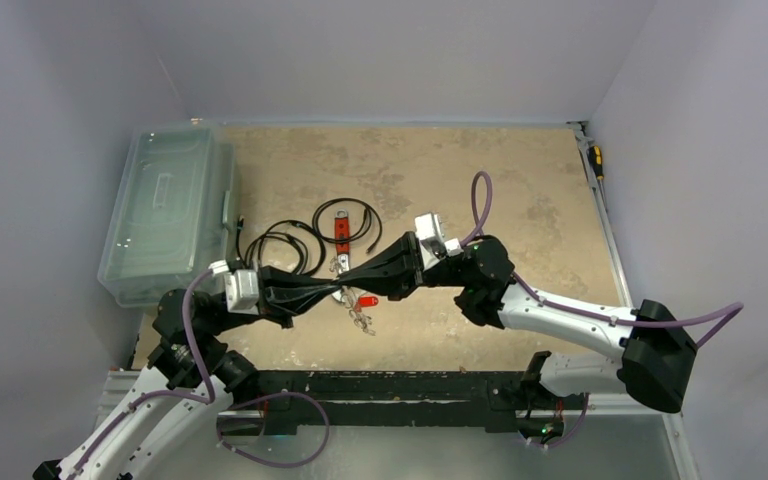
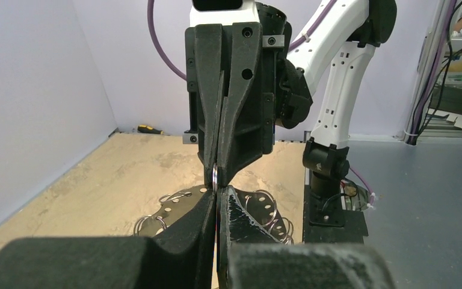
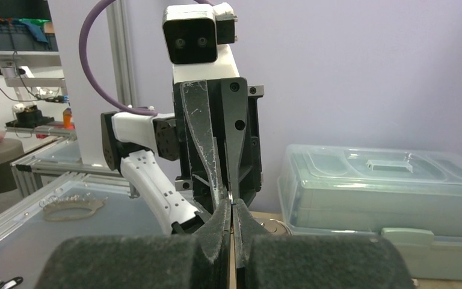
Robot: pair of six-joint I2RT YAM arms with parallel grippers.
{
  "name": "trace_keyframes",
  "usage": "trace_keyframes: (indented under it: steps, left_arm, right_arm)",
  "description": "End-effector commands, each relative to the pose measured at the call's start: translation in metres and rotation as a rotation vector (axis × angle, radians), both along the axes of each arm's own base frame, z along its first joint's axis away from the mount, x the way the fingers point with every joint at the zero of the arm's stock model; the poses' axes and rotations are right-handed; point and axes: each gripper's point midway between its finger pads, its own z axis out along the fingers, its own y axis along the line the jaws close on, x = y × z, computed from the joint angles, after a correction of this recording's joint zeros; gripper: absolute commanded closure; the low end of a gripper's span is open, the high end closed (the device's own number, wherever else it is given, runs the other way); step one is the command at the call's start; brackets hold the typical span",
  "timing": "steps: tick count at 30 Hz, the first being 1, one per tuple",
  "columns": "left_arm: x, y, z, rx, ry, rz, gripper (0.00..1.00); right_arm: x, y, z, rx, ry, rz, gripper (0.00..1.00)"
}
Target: Put the keys on the keyring
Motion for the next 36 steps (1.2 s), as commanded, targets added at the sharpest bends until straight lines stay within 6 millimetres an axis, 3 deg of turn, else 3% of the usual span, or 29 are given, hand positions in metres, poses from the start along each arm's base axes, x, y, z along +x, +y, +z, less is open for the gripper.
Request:
trace_keyframes:
  steps: [1,9,11,18,25,31,36]
  left_arm:
    - [0.0,0.003,0.015,-0.015,-0.061,0.02,1.0]
    - [0.014,0.008,0.009,0.035,-0.059,0.105,1.0]
    - [0.015,0.007,0.007,0.048,-0.046,0.1,1.0]
    - [0.016,-0.007,-0.006,0.101,0.002,0.029,1.0]
    - [0.013,-0.024,-0.024,0.146,0.09,-0.083,1.0]
    - [0.011,-0.029,-0.029,0.153,0.118,-0.122,1.0]
    - [0.01,-0.031,-0.031,0.153,0.132,-0.137,1.0]
  right_arm:
    - [-0.014,-0.004,0.001,0.011,0.013,0.067,0.99]
    - [-0.001,-0.007,-0.021,-0.153,0.03,-0.032,0.52]
    - [0.005,-0.012,-0.025,-0.2,0.022,-0.081,0.48]
    - [0.026,-0.032,-0.034,-0.374,-0.069,-0.255,0.51]
    - [0.029,-0.046,-0.039,-0.527,-0.121,-0.285,0.56]
    - [0.028,-0.045,-0.046,-0.608,-0.127,-0.252,0.65]
    - [0.031,-0.042,-0.05,-0.628,-0.132,-0.251,0.68]
